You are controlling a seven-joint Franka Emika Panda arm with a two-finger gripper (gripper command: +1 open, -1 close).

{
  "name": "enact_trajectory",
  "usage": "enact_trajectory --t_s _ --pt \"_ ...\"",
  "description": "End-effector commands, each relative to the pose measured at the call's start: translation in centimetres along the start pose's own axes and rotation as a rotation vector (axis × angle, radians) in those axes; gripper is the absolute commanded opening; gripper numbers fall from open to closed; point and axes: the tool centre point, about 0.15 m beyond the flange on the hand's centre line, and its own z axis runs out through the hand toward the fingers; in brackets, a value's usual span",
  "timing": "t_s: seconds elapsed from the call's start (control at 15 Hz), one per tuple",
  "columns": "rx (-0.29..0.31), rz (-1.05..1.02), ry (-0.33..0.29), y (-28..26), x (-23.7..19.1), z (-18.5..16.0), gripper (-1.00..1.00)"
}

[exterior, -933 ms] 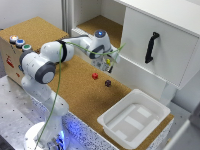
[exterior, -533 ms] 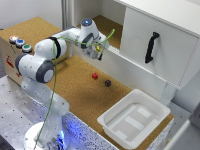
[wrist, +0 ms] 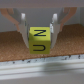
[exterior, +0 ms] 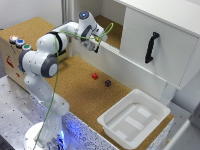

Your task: Place the yellow object inside the left cabinet

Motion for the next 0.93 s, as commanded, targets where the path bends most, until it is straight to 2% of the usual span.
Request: enact_trajectory --t_s 0.0,0.53,0.67,0.73,0.87 --pt "-0.113 0.005 -0.082 0.2 4.7 3.7 -1.00" --pt "-0.185 0.004 -0.091 1.5 3.8 3.7 -1.00" --pt "-0.219 0.015 -0.089 2.0 3.7 3.9 -1.00" --pt "-0.243 0.018 -0.083 2.2 3.6 4.3 1.00" --pt "-0.262 0.013 -0.075 2.5 3.3 5.2 1.00"
